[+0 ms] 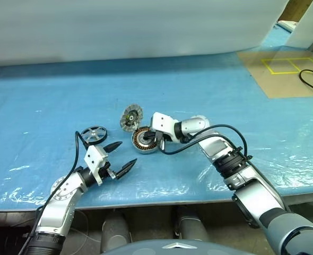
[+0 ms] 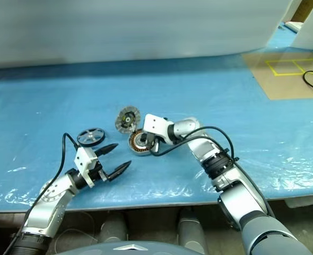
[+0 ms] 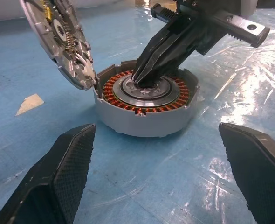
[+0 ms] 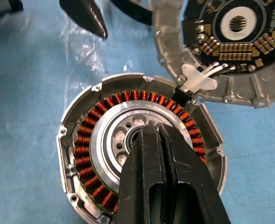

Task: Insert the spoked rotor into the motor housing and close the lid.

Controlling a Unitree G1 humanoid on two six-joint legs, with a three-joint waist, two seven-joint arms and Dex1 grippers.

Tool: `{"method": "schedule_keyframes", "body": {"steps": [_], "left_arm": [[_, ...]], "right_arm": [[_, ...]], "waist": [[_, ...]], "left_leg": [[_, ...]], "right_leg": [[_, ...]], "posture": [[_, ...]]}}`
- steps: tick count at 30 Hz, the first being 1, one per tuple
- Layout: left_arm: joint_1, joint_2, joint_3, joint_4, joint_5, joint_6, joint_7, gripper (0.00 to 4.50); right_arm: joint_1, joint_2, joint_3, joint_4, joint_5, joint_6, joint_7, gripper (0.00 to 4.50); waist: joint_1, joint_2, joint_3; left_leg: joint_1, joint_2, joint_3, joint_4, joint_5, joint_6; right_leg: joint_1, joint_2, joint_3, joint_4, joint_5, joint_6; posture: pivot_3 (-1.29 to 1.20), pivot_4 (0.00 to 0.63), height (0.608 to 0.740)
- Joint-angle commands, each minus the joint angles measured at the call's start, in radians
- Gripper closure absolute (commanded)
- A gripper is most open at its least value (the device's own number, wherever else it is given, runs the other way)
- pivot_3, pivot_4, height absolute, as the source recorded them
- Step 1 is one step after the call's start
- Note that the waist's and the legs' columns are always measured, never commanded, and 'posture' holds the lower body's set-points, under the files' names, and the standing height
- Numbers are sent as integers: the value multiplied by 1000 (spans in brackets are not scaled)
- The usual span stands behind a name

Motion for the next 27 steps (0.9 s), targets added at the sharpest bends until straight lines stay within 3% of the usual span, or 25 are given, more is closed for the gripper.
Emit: {"method": "schedule_keyframes", "body": {"steps": [1,12,19,27], "left_arm": [[-7,10,10,-35,-13,-2,-2,0],[-20,109,110,-136,-124,117,-17,0],[-94,264,231,-210,-324,359,-71,0],[-285,478,226,-67,-332,484,-259,0]], "right_arm": [[6,-5,-65,-40,79,7,29,4464],[74,-77,-153,-137,223,34,123,4464],[151,-122,-165,-241,282,47,149,4464],[222,-111,-134,-278,258,7,115,4464]], "waist": [[0,0,0],[1,0,0],[5,0,0],[3,0,1]], "left_leg": [[0,0,0,0,0,0],[-1,0,0,-1,0,0],[-1,0,0,-1,1,-1],[-1,0,0,-1,1,-2]], "right_leg": [[0,0,0,-1,0,0],[0,0,-1,-3,0,0],[0,0,-1,-3,0,0],[0,0,-1,-3,0,0]], "posture": [[0,150,740],[0,150,740],[0,150,740],[0,150,740]]}}
